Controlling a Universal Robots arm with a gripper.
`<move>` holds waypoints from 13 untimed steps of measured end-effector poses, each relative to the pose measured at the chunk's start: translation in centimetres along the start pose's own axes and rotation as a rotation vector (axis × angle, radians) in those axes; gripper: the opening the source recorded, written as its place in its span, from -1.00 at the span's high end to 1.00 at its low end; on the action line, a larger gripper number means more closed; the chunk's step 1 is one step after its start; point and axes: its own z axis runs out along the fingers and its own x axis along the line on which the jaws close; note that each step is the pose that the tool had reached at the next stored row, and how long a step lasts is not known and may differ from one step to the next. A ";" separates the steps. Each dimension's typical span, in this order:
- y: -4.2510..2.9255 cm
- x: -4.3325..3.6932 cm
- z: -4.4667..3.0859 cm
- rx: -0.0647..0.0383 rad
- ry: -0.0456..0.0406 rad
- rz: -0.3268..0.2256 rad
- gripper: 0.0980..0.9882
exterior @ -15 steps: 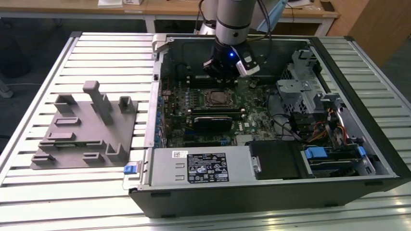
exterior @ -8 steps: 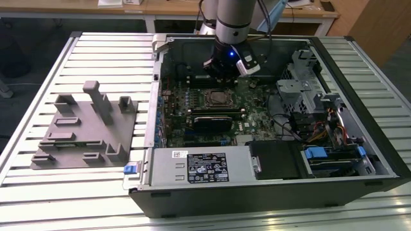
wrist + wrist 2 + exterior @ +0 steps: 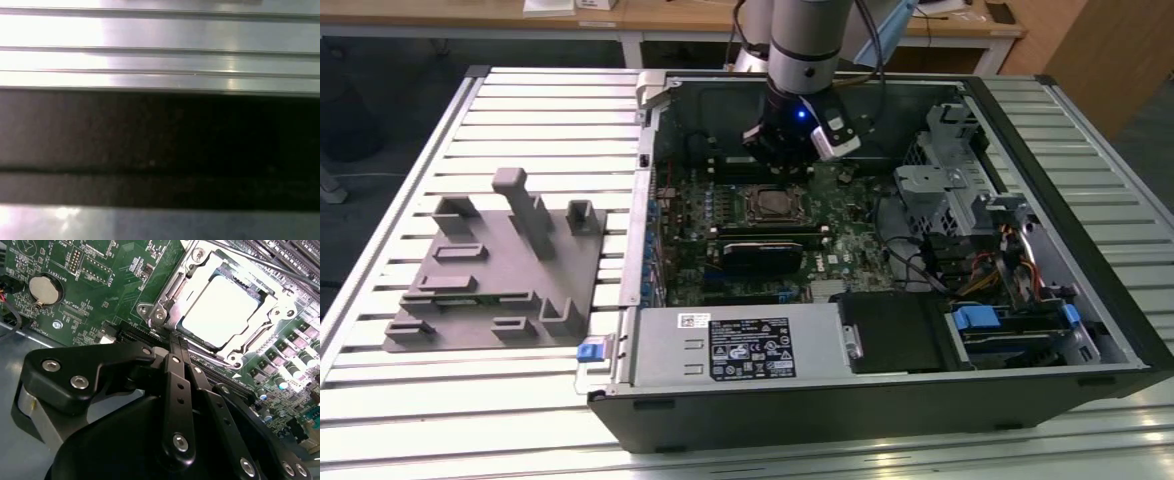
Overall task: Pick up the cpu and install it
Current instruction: 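Install the first cpu locking lever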
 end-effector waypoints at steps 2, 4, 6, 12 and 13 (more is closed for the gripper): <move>-0.01 -0.02 0.09 0.001 0.0001 0.000 0.98; -0.01 -0.04 0.14 0.001 -0.0002 0.000 0.98; 0.00 -0.04 0.11 0.001 -0.0006 0.000 0.98; 0.05 -0.06 -0.34 0.003 -0.0009 0.000 0.98; 0.04 -0.06 -0.32 0.007 -0.0007 0.000 0.98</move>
